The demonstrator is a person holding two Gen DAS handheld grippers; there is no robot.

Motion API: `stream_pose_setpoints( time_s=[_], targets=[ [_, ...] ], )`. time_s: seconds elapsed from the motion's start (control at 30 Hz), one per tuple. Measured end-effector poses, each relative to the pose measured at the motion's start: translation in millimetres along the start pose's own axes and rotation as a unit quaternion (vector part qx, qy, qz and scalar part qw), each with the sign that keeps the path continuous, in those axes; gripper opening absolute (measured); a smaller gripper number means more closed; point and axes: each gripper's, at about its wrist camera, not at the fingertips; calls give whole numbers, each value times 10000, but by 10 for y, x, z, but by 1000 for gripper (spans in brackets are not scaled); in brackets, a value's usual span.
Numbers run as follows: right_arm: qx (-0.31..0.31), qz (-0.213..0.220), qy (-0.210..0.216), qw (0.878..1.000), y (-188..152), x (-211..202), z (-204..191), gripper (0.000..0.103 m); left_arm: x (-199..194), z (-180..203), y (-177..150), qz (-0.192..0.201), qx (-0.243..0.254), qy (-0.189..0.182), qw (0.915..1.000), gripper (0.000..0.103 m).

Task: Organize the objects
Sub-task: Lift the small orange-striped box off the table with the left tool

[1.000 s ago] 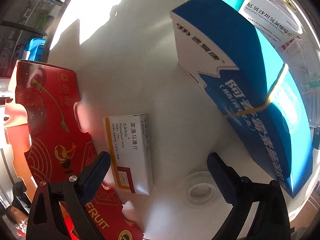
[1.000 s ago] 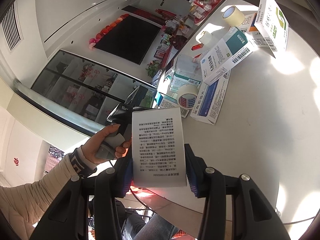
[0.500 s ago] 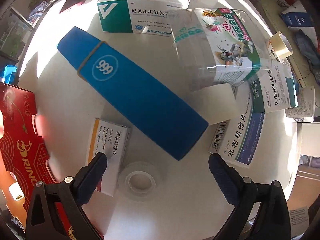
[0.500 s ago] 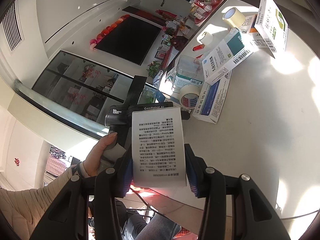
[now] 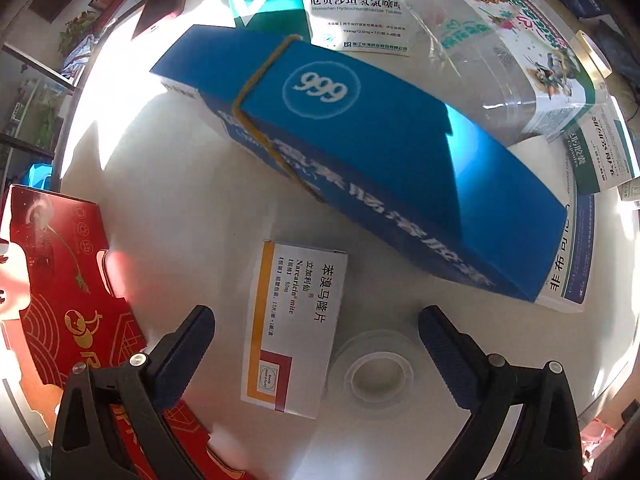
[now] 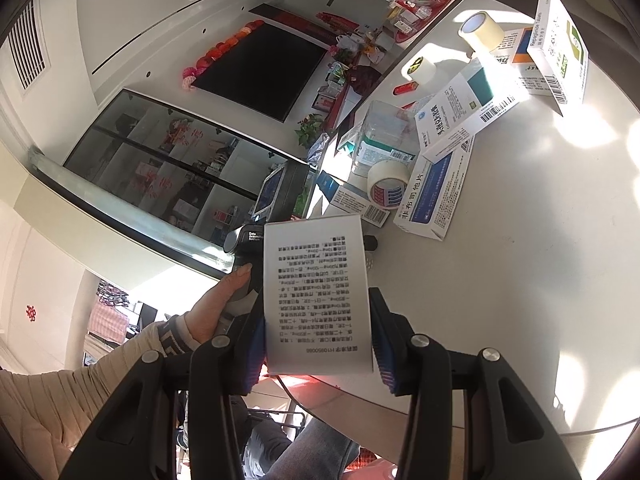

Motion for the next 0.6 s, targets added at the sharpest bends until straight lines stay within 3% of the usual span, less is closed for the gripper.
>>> stream_pose_setpoints(
  time_s=[0.03, 0.07, 0.13, 0.2, 0.3, 0.43, 0.6],
  targets=[
    [-11, -2, -6, 10000, 1, 0, -6, 46, -4, -38, -15, 38, -101, -209, 9997, 100],
    [-15, -4, -4, 10000, 2, 2, -7, 46, -22, -65, -30, 65, -179, -434, 9989, 91],
    [-5, 5, 1, 10000, 4, -3, -13, 46, -93, -1, -44, 180, 15, -411, 9990, 79],
    [9, -3, -4, 10000, 6, 7, -25, 46, -185, 106, -45, 308, 176, -390, 9986, 45],
    [-37, -5, -16, 10000, -11, 14, -72, 46, -264, 278, -79, 618, 445, -6, 9971, 44],
    [-122, 1, -94, 9999, -45, -21, -134, 46, -394, 340, -177, 995, 411, -173, 9940, 44],
    [-6, 192, -216, 9996, -63, -79, -113, 46, -862, 406, -361, 1667, 458, -228, 9847, 44]
  ],
)
Point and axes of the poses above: each gripper's, at about its wrist camera, not at the fingertips, and x roughly the way its jaws point, z to its right, y to its top, and after that the axes turned 4 degrees about -z, right-handed
